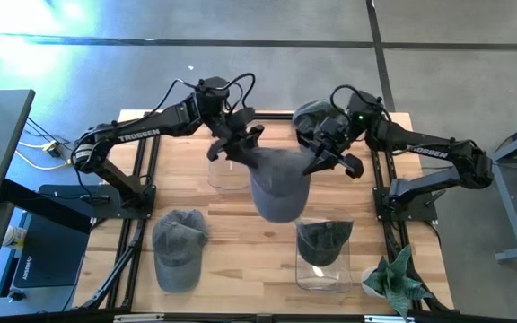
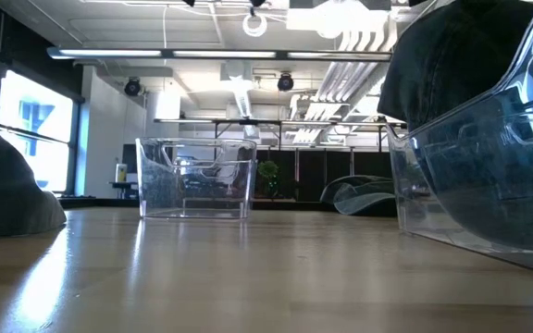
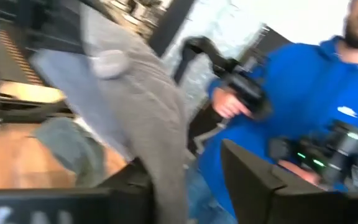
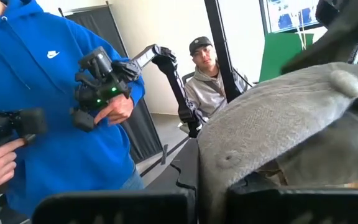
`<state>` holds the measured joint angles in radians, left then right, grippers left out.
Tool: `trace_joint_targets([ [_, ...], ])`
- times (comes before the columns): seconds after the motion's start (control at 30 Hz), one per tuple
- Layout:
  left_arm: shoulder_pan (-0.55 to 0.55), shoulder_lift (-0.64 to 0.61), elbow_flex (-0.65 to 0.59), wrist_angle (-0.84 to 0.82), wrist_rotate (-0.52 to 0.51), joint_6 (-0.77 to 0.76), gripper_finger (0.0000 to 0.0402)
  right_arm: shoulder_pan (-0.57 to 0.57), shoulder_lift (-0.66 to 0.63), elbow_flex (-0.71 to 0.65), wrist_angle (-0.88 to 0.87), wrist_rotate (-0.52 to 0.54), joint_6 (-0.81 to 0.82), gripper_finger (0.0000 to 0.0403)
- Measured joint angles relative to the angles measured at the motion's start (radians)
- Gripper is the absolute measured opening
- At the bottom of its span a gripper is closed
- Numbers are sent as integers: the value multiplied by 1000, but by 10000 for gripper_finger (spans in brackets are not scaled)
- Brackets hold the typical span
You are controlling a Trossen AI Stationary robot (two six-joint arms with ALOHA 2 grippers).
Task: Pick & Place hat
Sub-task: Put the right light gray cap into the top transparent bin
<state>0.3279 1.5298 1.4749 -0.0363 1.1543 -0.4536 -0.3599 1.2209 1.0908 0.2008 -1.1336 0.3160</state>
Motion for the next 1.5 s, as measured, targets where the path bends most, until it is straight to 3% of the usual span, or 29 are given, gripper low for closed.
trace_joint_targets([
  [0.17,-45,16,-1,-6,76,1,192,0,0,0,3,-10,2,5],
  [0.47,-82,10,0,51,113,3,197,0,-51,-1,25,-85,98,3],
  [0.7,-65,9,0,196,89,-14,197,0,-51,-1,27,-26,75,5],
  [0.97,-46,9,0,233,-123,-24,198,0,-50,-1,25,-9,49,7],
  [1.33,-49,52,-1,375,-189,-233,198,0,-50,0,2,8,17,9],
  [1.5,-48,57,-1,386,-207,-251,196,0,-50,0,-21,21,16,3],
])
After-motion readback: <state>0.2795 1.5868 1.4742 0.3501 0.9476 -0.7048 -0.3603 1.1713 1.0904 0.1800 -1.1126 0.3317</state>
